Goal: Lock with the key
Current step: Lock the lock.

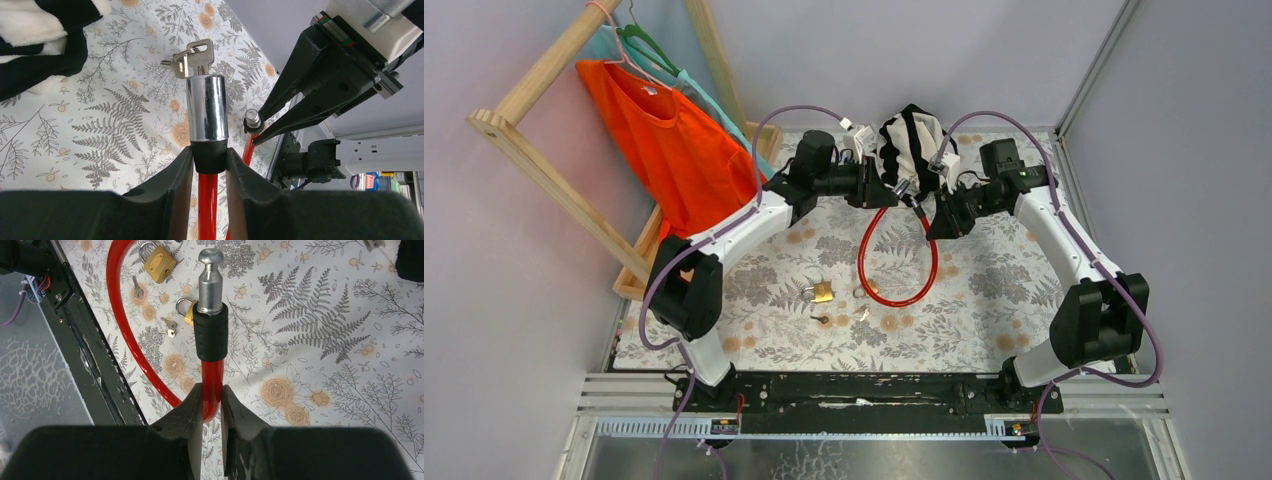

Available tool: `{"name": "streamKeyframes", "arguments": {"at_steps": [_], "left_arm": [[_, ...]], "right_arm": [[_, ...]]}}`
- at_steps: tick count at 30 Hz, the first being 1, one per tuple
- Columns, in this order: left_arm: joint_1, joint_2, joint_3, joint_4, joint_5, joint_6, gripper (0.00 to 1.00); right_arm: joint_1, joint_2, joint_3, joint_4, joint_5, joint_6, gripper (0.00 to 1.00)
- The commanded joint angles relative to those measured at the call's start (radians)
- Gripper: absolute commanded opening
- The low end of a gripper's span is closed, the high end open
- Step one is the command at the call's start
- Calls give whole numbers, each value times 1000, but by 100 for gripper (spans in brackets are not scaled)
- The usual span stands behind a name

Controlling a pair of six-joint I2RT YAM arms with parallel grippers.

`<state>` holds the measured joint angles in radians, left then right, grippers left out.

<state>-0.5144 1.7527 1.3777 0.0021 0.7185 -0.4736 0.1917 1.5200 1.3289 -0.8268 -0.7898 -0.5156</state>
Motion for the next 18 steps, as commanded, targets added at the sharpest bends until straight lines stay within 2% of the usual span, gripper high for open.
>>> {"name": "streamKeyframes", "arguments": {"at_steps": [1,18], "left_arm": [[4,-39,-9,93,32,-23,0],[4,-69,-37,120,70,-19,0]], "right_arm": [[32,-21,60,-21,-50,-6,0],[58,30,80,-17,-5,31,0]]}}
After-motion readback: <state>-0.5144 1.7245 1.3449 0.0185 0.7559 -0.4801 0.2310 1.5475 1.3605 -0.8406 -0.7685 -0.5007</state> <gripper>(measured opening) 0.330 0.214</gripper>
